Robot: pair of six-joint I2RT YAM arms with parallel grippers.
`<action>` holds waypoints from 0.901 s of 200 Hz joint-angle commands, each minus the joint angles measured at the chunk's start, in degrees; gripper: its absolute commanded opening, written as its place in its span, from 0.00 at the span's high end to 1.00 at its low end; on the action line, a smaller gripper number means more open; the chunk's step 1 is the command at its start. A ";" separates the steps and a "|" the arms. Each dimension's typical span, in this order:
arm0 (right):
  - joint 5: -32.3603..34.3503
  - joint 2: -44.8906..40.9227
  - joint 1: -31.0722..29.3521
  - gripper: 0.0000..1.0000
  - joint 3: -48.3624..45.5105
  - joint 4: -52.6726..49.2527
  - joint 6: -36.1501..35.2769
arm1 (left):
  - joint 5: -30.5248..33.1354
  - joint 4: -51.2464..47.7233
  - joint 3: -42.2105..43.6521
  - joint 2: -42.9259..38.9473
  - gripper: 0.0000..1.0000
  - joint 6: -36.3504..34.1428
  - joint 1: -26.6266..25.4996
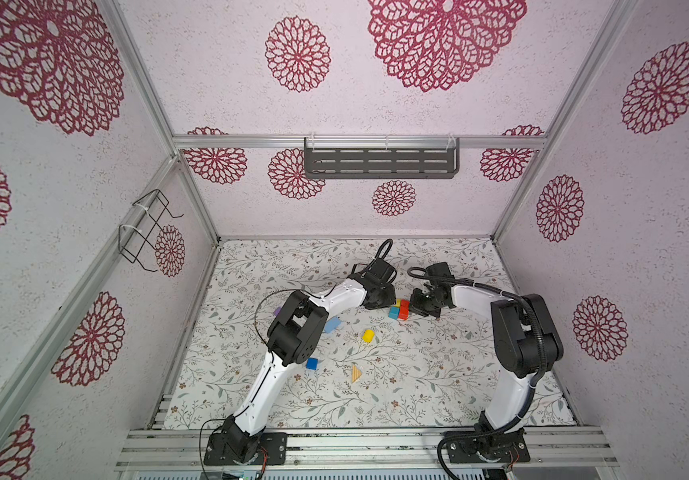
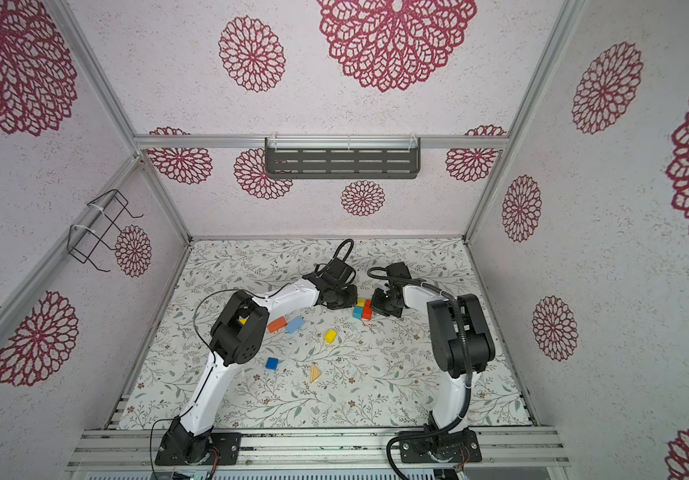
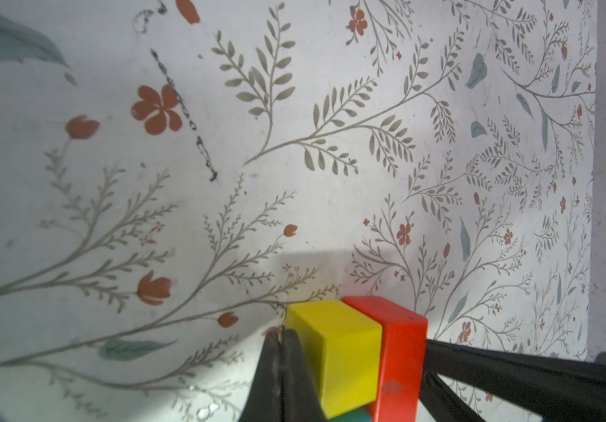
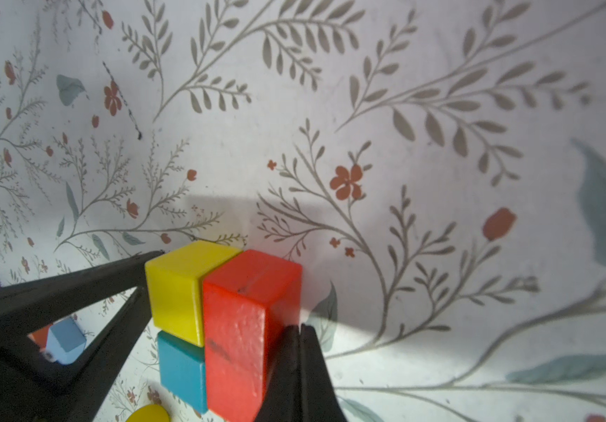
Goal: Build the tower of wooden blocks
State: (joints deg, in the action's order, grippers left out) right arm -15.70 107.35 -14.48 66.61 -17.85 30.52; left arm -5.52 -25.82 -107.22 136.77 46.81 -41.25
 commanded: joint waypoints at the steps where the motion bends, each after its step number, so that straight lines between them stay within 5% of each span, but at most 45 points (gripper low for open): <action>1: -0.90 -0.44 -0.36 1.00 1.73 0.17 -0.62 | 0.07 -0.54 -1.49 0.93 1.00 0.71 -0.19; 102: -0.17 -1.45 -0.38 1.00 2.26 -1.01 -0.78 | 2.06 -1.43 0.74 -2.61 1.00 -0.05 0.83; 147: 4.55 -7.23 -0.26 0.81 2.91 -6.24 -3.02 | 5.58 -1.52 7.69 -11.46 1.00 -1.12 2.97; 180: 6.61 -13.16 -0.61 0.64 2.08 -10.05 -4.97 | 9.57 -3.14 13.37 -20.17 0.77 -3.23 3.56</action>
State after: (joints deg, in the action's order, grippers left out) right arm -11.94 100.36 -14.70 67.64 -23.68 27.77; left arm -0.47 -28.25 -96.38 124.84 45.54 -38.35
